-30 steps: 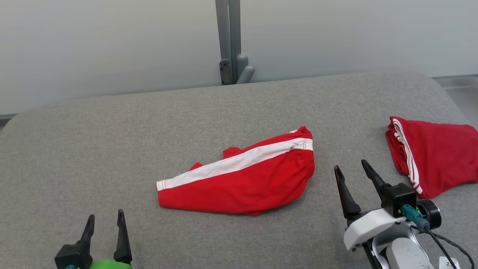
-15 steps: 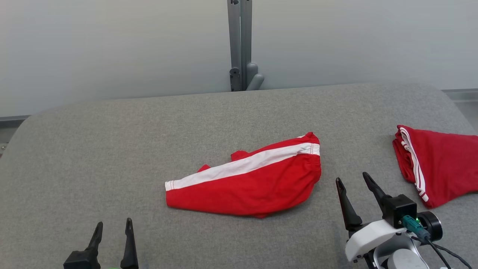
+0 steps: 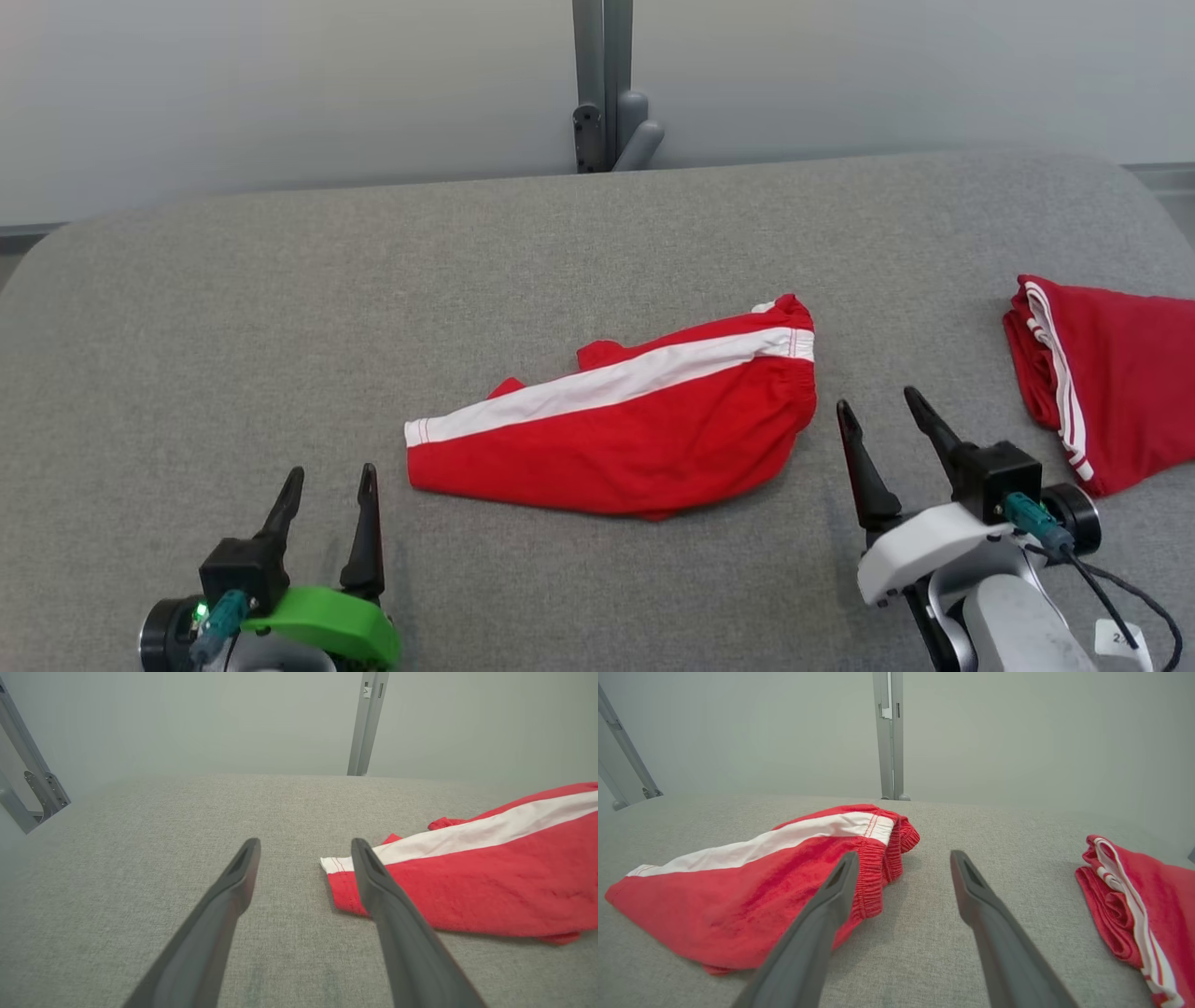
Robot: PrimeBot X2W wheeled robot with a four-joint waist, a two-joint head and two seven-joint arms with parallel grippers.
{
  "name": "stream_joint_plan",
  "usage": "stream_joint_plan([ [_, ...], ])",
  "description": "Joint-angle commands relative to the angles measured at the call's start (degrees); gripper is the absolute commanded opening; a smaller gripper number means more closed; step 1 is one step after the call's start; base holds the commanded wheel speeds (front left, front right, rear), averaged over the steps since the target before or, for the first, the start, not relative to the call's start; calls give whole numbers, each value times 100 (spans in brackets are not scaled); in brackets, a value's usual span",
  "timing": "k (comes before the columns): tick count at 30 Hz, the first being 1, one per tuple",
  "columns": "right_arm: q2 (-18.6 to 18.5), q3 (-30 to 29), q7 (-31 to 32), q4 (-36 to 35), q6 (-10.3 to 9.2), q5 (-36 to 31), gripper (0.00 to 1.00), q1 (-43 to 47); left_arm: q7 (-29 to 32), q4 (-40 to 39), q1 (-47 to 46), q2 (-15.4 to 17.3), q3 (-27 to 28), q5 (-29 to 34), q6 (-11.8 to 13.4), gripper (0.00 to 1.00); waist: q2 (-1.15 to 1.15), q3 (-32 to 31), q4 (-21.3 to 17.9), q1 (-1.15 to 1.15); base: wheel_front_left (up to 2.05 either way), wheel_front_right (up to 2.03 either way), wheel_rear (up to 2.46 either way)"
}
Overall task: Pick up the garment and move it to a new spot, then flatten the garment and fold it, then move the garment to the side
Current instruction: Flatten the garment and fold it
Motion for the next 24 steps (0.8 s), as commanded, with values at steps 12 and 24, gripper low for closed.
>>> stream_joint_plan([
  [12, -36, 172, -17, 89, -8, 196, 100, -774, 4, 1032, -1168, 28, -543, -1093, -201, 100, 0, 789, 21, 0, 0, 0, 0],
  [24, -67, 323, -16, -14, -8, 268, 100, -999, 3, 1943, -2008, 572, -1775, -2817, -192, 100, 0, 1106, -116, 0, 0, 0, 0],
])
